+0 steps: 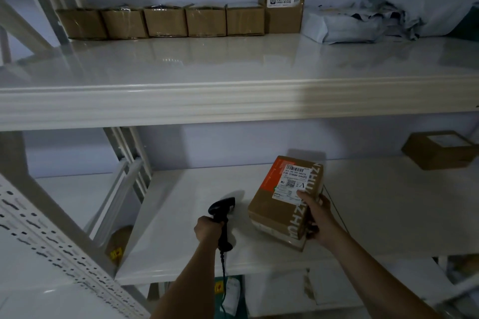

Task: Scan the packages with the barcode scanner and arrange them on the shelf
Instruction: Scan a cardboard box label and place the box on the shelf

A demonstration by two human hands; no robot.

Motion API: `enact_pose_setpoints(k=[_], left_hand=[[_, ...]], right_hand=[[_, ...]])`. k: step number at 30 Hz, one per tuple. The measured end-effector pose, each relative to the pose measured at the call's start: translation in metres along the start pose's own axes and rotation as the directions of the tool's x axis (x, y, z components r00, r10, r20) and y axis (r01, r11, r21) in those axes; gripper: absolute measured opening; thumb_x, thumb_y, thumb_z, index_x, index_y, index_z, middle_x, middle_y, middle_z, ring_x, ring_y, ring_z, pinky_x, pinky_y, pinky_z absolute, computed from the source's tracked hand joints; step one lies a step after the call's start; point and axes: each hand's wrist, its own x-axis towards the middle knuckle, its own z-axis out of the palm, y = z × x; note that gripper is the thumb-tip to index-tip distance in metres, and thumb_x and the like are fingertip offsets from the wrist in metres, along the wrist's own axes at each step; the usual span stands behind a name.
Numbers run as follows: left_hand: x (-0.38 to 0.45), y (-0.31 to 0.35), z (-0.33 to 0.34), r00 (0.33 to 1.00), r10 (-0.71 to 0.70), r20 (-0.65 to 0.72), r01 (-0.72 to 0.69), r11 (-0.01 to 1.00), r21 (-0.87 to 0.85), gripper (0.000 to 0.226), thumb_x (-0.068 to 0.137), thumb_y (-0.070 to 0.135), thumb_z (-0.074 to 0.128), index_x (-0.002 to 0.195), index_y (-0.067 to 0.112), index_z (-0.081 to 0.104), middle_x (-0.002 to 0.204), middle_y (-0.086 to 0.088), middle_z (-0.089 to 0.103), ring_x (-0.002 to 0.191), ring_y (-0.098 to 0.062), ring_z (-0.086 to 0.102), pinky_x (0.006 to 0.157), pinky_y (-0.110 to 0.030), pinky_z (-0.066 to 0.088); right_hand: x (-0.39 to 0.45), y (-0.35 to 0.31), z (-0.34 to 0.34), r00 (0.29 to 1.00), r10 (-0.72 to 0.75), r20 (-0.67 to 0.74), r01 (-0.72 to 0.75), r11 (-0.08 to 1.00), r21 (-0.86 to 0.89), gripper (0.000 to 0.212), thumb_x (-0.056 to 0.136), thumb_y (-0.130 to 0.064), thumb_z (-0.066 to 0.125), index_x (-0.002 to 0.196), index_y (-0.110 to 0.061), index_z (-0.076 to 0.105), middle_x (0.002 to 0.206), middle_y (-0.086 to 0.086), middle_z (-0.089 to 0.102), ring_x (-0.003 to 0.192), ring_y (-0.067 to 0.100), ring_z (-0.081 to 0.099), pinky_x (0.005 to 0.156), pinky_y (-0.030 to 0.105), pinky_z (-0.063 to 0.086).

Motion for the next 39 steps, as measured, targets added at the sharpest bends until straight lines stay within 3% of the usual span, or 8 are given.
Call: enact_pose_setpoints(k=[4,7,9,12,15,21,26,39], left_hand=[[-0.010,0.016,0.000,0.994,-0.083,-0.070,0.086,0.996,0.036,0.038,0.091,0.019,0.059,0.124,0.002,0.050,0.130,-0.021,0.049,0.118,-0.037,0.049,0.098,-0.044,0.047],[-0.029,0.047,0.007,0.947,0.236,-0.218,-0.227,0.972,0.063,0.030,0.095,0.021,0.050,0.123,0.012,0.056,0.124,-0.015,0.052,0.114,-0.035,0.051,0.096,-0.042,0.047],[-0.056,0.079,0.022,0.906,0.422,-0.035,-0.423,0.896,-0.139,0.031,0.100,0.024,0.045,0.124,0.017,0.062,0.109,-0.006,0.065,0.098,-0.025,0.062,0.087,-0.034,0.051],[-0.116,0.113,0.046,0.772,0.416,0.481,-0.097,0.825,-0.557,0.038,0.099,0.046,0.043,0.104,0.029,0.077,0.100,0.001,0.075,0.086,-0.022,0.073,0.073,-0.029,0.056],[-0.154,0.126,0.076,0.668,0.430,0.607,-0.015,0.823,-0.567,0.047,0.097,0.053,0.042,0.097,0.023,0.079,0.101,-0.011,0.076,0.088,-0.027,0.075,0.066,-0.032,0.060],[-0.222,0.144,0.132,0.550,0.474,0.687,-0.006,0.825,-0.565,0.045,0.098,0.048,0.042,0.101,0.017,0.075,0.096,-0.012,0.077,0.081,-0.027,0.075,0.062,-0.031,0.060],[-0.303,0.167,0.166,0.446,0.544,0.711,-0.087,0.817,-0.571,0.045,0.099,0.048,0.041,0.120,0.018,0.068,0.107,-0.011,0.075,0.100,-0.030,0.071,0.088,-0.042,0.058],[-0.508,0.269,0.234,0.334,0.714,0.615,-0.272,0.698,-0.663,0.036,0.098,0.043,0.049,0.119,0.021,0.068,0.100,-0.008,0.076,0.084,-0.022,0.073,0.067,-0.028,0.060]], right_hand=[[-0.007,-0.009,-0.008,0.999,-0.042,0.016,0.042,0.999,-0.032,0.065,0.076,-0.050,0.077,0.132,-0.033,0.051,0.109,0.008,0.074,0.095,0.032,0.071,0.064,0.038,0.056],[-0.017,-0.018,-0.015,0.999,-0.038,0.012,0.039,0.997,-0.061,0.053,0.073,-0.057,0.075,0.120,-0.036,0.061,0.105,0.005,0.076,0.095,0.031,0.071,0.077,0.043,0.057],[-0.025,-0.024,-0.028,1.000,-0.004,0.024,0.004,0.999,-0.038,0.052,0.072,-0.062,0.073,0.116,-0.035,0.066,0.106,0.005,0.076,0.099,0.032,0.071,0.087,0.047,0.057],[-0.041,-0.030,-0.051,0.997,0.019,0.079,-0.026,0.996,0.087,0.054,0.081,-0.064,0.066,0.116,-0.023,0.074,0.112,0.010,0.076,0.101,0.033,0.073,0.086,0.046,0.059],[-0.062,-0.033,-0.084,0.996,-0.089,-0.004,0.085,0.948,0.306,0.051,0.095,-0.053,0.054,0.122,-0.014,0.071,0.115,0.017,0.074,0.098,0.034,0.073,0.082,0.042,0.060],[-0.120,-0.034,-0.158,0.950,-0.234,-0.209,0.306,0.839,0.451,0.045,0.103,-0.045,0.044,0.114,-0.012,0.073,0.109,0.016,0.076,0.090,0.030,0.076,0.068,0.037,0.063],[-0.163,-0.049,-0.232,0.885,-0.264,-0.384,0.423,0.799,0.428,0.036,0.098,-0.035,0.054,0.111,-0.007,0.074,0.102,0.016,0.077,0.088,0.032,0.075,0.075,0.039,0.061],[-0.265,-0.170,-0.423,0.794,-0.393,-0.464,0.573,0.739,0.355,0.024,0.094,-0.026,0.062,0.106,-0.010,0.075,0.083,0.011,0.076,0.064,0.026,0.070,0.064,0.033,0.056]])
